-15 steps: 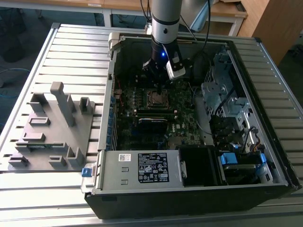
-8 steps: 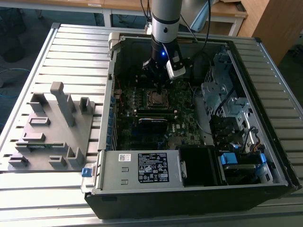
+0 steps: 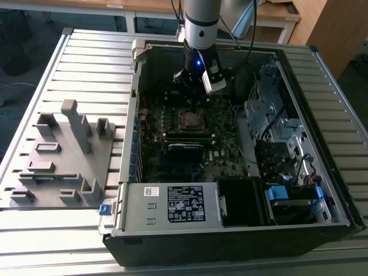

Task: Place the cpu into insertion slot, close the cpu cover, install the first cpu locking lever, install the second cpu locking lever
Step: 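Install the second cpu locking lever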

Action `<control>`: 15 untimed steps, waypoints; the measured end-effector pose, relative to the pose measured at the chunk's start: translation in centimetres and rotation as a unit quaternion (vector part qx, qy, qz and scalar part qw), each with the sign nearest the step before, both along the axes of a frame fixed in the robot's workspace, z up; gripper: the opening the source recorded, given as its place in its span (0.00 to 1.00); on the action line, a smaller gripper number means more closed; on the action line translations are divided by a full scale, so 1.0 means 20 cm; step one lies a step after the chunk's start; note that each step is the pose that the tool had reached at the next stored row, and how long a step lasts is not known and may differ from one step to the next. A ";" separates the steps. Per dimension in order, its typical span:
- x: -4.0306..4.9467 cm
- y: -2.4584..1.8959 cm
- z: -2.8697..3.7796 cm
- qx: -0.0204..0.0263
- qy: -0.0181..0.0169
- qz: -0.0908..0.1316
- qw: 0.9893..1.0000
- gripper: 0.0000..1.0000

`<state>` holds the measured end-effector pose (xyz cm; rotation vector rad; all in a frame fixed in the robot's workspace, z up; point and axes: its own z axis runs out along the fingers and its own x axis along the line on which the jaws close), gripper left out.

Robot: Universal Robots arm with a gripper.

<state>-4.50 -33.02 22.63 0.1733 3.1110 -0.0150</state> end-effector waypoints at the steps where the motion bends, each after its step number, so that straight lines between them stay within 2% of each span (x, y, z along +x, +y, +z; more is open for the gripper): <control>1: 0.000 0.000 0.000 0.000 0.000 0.000 1.000 0.10; 15: 0.000 -0.002 0.007 0.000 0.000 0.000 1.000 0.10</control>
